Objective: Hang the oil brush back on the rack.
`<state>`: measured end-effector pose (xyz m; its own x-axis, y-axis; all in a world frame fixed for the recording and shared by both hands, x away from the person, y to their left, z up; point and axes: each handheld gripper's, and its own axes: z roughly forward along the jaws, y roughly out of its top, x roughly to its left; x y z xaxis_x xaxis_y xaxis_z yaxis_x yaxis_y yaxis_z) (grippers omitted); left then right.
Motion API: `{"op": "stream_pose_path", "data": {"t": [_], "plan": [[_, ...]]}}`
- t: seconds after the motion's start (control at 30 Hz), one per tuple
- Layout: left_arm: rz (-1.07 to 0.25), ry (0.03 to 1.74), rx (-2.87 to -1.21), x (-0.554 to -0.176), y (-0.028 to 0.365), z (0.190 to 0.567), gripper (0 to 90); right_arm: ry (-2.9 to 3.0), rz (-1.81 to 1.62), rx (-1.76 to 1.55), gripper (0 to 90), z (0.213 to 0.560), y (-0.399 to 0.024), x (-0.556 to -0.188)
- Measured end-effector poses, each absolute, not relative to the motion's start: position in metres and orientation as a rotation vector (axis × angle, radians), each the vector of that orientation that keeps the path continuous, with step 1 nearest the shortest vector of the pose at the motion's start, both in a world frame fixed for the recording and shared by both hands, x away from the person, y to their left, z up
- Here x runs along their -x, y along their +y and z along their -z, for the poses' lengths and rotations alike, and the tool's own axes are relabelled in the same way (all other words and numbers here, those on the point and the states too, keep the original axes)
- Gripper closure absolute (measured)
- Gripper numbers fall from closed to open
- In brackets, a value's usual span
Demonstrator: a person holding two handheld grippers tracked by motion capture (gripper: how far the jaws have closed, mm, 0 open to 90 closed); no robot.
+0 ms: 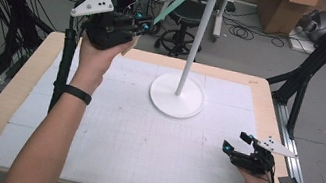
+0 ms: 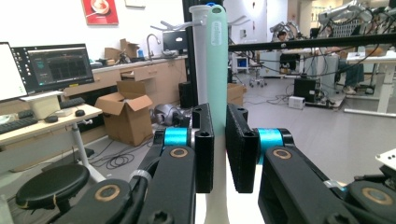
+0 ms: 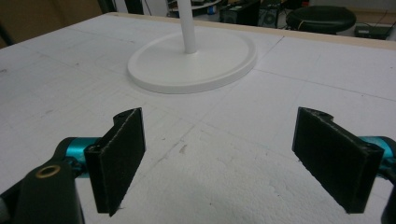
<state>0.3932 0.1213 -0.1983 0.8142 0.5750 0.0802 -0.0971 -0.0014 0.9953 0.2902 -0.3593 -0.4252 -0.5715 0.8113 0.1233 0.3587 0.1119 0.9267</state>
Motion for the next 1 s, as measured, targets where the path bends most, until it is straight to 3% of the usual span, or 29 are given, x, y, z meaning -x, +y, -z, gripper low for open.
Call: {"op": "stream_pose_path", "data": {"t": [1.0], "plan": [[-0.556,0.405,-1.493,-0.414,0.1,0.201,82.0,1.982,-1.46,-1.136,16.6,0.426,-0.361,-0.29]]}}
